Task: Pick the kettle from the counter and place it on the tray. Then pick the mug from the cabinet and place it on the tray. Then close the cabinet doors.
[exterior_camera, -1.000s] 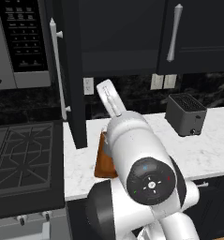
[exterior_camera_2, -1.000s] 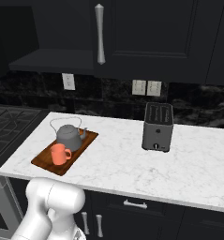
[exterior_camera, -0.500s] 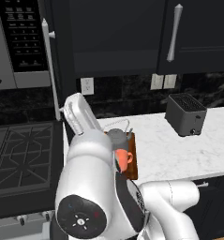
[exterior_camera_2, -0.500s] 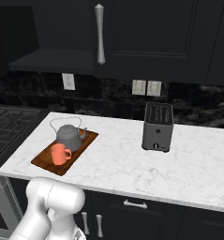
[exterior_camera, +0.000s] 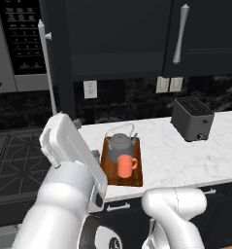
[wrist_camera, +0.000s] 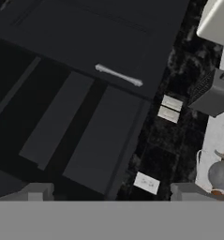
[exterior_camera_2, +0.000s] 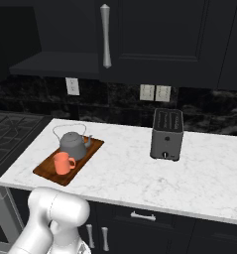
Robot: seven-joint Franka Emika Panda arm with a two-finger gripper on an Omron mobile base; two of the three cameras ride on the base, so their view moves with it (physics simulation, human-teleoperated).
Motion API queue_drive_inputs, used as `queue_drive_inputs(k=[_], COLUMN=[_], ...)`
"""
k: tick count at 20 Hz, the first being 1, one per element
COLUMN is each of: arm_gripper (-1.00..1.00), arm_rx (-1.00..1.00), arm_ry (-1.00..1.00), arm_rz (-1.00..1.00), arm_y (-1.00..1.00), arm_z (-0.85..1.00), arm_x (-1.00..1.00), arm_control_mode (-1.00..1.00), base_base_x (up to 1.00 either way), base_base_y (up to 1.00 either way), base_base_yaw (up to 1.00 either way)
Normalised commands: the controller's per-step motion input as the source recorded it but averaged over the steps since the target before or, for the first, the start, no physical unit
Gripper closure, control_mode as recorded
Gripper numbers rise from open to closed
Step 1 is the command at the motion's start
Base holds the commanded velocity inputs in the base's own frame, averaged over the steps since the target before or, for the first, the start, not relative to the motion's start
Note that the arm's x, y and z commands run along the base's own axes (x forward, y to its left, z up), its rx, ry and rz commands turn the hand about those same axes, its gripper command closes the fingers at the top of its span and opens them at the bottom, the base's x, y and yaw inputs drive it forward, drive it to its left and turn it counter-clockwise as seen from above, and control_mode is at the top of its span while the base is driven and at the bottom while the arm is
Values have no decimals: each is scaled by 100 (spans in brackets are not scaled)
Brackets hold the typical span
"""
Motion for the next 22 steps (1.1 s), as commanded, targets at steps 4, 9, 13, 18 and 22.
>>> queue_drive_inputs(k=[4, 9, 13, 18, 22], arm_gripper=[-100, -100, -100, -100, -100], arm_rx=[0, 0, 0, 0, 0], arm_ry=[-10, -4, 0, 0, 0], arm_rz=[-15, -17, -21, -20, -20], arm_y=[41, 59, 79, 77, 53], arm_z=[0, -7, -26, -28, -9], arm_x=[-37, -14, 3, 16, 43], arm_control_mode=[-100, -100, -100, -100, -100], base_base_x=[0, 0, 0, 0, 0], base_base_y=[0, 0, 0, 0, 0], base_base_yaw=[0, 0, 0, 0, 0])
